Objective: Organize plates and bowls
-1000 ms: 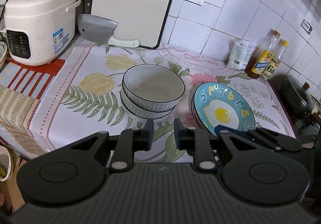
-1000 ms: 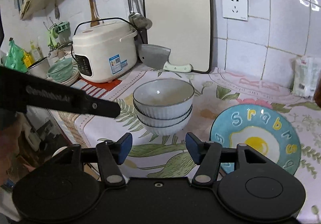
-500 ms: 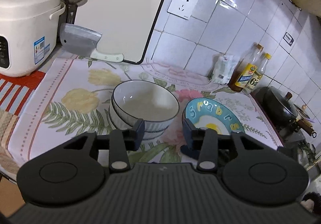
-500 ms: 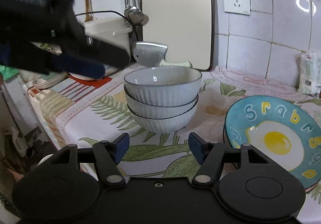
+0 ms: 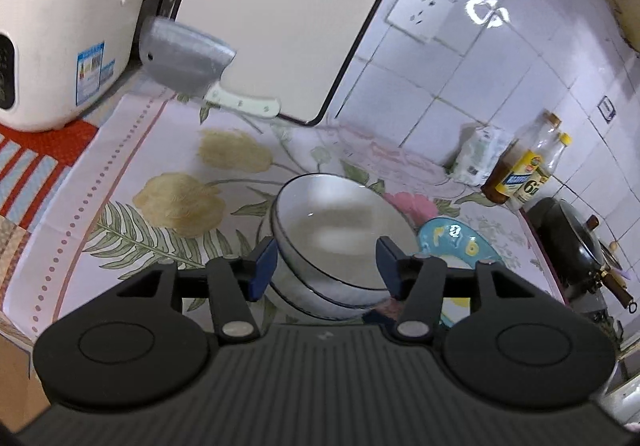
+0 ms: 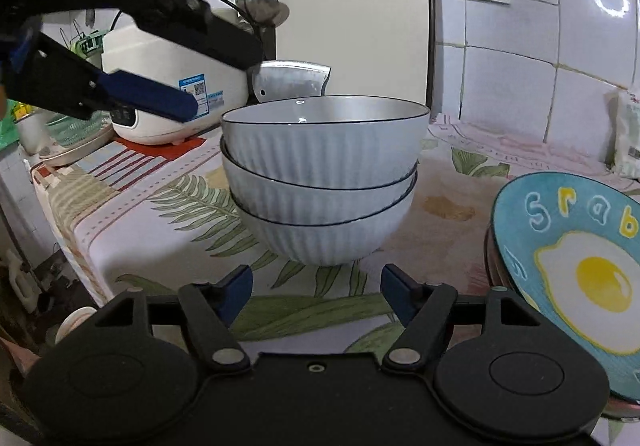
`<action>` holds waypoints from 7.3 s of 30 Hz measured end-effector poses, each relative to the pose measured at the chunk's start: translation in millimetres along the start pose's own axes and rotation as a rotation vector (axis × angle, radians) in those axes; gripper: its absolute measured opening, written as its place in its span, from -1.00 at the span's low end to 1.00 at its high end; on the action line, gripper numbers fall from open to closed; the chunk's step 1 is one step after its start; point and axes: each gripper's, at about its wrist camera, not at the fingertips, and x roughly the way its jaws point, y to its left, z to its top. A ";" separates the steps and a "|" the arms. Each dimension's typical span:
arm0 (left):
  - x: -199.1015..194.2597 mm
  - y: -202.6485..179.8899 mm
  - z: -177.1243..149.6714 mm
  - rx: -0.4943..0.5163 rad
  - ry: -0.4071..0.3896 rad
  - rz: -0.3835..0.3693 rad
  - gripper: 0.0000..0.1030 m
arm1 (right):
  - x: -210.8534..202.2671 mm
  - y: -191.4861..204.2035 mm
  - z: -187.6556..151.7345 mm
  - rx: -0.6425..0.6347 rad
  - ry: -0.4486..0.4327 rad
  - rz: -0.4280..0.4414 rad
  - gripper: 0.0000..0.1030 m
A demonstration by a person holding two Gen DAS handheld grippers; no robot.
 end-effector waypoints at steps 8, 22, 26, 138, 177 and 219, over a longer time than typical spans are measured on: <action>39.8 26.7 10.4 -0.014 0.112 -0.019 0.11 | 18.9 5.2 3.6 -0.021 -0.066 -0.029 0.83; 84.0 58.9 18.5 -0.144 0.201 -0.107 -0.13 | 54.4 -2.9 20.3 0.025 -0.005 -0.026 0.90; 85.9 58.4 17.4 -0.142 0.189 -0.103 -0.16 | 57.2 -3.1 20.5 0.019 -0.011 -0.024 0.94; 129.9 -160.6 -24.1 0.132 0.230 -0.075 -0.03 | -50.8 -165.8 23.3 0.163 0.137 -0.169 0.95; -81.8 -248.4 -42.1 0.284 -0.020 0.157 0.82 | -253.2 -158.1 87.0 0.197 0.028 -0.273 0.95; -116.9 -273.3 -84.3 0.383 0.003 0.308 0.86 | -337.8 -134.8 83.7 0.183 0.034 -0.485 0.99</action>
